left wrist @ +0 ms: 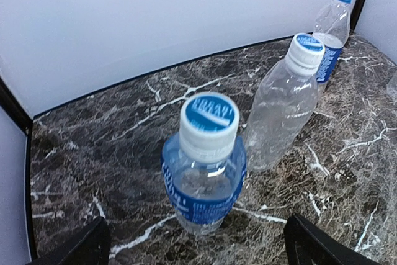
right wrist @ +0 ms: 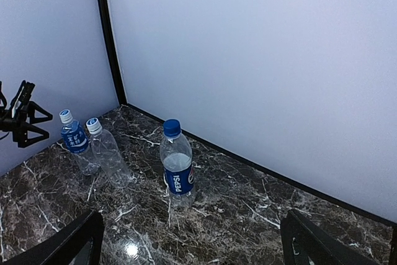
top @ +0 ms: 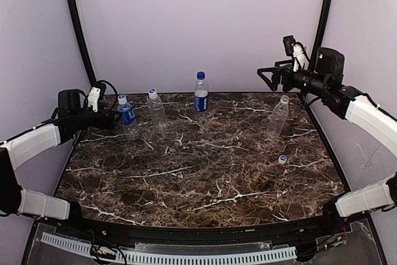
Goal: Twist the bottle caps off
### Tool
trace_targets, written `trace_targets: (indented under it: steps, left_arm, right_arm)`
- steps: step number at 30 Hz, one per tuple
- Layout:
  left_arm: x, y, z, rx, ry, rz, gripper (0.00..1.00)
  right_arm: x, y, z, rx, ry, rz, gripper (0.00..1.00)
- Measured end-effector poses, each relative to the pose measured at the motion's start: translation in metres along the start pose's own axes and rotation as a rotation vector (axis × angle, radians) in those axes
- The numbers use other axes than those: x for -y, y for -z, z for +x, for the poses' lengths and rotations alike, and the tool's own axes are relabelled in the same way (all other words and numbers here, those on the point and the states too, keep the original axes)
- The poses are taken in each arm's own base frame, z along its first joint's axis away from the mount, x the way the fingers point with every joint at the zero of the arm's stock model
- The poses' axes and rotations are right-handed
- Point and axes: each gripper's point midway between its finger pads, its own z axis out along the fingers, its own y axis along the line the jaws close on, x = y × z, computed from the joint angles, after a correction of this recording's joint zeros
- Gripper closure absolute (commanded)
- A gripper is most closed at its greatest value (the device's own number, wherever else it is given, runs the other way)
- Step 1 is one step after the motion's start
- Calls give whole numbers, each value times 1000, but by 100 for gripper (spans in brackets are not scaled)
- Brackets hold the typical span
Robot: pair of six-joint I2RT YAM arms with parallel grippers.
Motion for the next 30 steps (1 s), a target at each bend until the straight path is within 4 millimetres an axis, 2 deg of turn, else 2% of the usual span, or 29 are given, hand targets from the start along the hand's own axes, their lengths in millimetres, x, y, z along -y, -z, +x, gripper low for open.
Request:
trace_targets:
  steps: [5,14,21,25,30]
  left_arm:
    - [5,-14,-27,61,-8,70,8]
    - [7,-40,-31,52,-14,126,26]
    - [9,-50,-33,54,-35,136,38]
    - [18,-53,-32,49,-46,155,50]
    - [23,-54,-32,51,-67,163,72]
  right_arm:
    - [0,0,2,-7,11,-3,1]
    - [-1,-1,7,-25,22,-4,1]
    - [1,-1,14,-47,34,8,1]
    - [2,-1,19,-66,36,13,1]
    - [2,-1,22,-78,38,14,1]
